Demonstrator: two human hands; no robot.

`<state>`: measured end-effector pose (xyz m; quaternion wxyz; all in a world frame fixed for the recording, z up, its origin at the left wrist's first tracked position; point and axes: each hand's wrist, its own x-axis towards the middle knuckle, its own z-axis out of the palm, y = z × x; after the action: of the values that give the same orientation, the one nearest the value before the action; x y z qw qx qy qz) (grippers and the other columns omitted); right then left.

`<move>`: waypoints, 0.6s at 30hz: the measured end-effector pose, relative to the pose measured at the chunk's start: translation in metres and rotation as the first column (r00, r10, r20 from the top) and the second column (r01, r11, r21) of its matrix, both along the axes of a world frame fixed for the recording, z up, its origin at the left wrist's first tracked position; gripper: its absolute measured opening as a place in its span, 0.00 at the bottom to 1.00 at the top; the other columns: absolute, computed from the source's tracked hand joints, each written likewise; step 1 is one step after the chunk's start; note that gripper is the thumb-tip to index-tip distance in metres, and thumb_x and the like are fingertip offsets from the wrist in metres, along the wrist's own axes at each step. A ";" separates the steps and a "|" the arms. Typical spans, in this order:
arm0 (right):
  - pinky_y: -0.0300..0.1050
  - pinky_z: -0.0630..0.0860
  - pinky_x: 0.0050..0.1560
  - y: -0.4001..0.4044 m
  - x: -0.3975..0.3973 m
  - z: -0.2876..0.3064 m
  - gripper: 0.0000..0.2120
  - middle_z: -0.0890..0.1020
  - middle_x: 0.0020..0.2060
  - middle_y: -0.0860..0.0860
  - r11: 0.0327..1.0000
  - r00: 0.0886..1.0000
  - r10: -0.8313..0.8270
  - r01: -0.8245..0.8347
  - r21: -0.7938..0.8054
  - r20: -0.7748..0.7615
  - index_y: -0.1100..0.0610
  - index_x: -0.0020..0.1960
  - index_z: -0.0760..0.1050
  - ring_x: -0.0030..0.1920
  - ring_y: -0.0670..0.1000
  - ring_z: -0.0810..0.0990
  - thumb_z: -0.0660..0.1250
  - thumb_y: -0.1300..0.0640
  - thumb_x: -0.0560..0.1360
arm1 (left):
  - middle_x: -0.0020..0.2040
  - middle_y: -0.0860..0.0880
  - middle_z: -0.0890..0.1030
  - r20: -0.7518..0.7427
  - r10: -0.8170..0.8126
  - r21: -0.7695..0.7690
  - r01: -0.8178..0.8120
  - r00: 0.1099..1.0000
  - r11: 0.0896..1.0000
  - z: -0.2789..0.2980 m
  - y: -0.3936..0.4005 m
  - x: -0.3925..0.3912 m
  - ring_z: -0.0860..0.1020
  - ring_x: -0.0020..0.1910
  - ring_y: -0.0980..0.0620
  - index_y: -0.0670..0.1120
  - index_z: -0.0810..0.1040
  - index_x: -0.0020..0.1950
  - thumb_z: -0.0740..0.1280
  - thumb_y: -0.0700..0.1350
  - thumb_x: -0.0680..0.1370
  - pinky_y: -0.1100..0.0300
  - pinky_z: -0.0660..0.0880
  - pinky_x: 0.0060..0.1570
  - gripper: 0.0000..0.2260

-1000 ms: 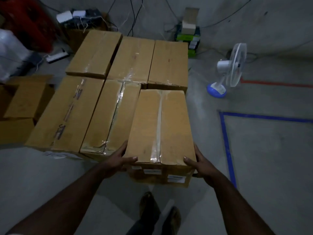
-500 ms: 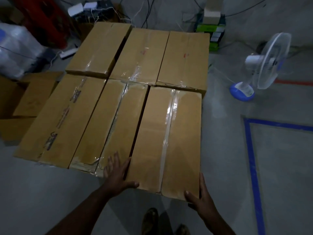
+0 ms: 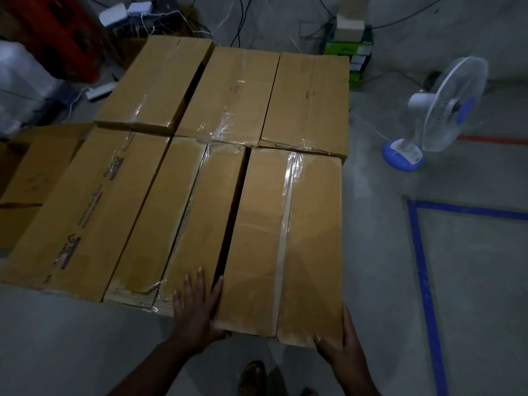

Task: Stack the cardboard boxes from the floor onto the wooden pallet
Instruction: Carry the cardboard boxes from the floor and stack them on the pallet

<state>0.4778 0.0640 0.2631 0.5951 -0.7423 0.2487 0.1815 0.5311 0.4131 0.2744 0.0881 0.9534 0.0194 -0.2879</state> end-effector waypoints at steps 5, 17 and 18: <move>0.51 0.69 0.75 0.000 -0.001 0.005 0.48 0.70 0.73 0.38 1.000 1.000 0.009 -0.009 0.003 0.001 0.42 0.83 0.55 0.72 0.48 0.71 0.78 0.62 0.73 | 0.77 0.49 0.22 0.014 -0.009 -0.001 0.009 1.000 1.000 0.003 -0.003 -0.001 0.21 0.74 0.39 0.62 0.33 0.79 0.73 0.71 0.64 0.32 0.38 0.74 0.60; 0.50 0.61 0.77 0.016 0.010 0.009 0.48 0.63 0.79 0.53 0.965 0.998 0.034 -0.046 -0.258 -0.051 0.56 0.83 0.52 0.79 0.56 0.62 0.78 0.61 0.74 | 0.78 0.46 0.25 -0.018 -0.013 0.033 0.013 1.000 0.999 0.013 -0.021 0.006 0.33 0.79 0.34 0.56 0.29 0.80 0.75 0.63 0.69 0.33 0.47 0.75 0.59; 0.48 0.62 0.76 0.022 0.011 0.013 0.47 0.65 0.79 0.54 0.948 0.998 0.043 -0.058 -0.313 -0.054 0.57 0.83 0.54 0.79 0.57 0.63 0.78 0.60 0.74 | 0.79 0.46 0.26 -0.042 -0.013 0.017 0.013 0.999 1.000 0.017 -0.020 0.010 0.34 0.80 0.34 0.55 0.31 0.81 0.75 0.62 0.69 0.34 0.48 0.76 0.59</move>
<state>0.4892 0.0862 0.2764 0.4585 -0.8293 0.2692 0.1719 0.5413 0.3929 0.2912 0.0773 0.9481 0.0176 -0.3080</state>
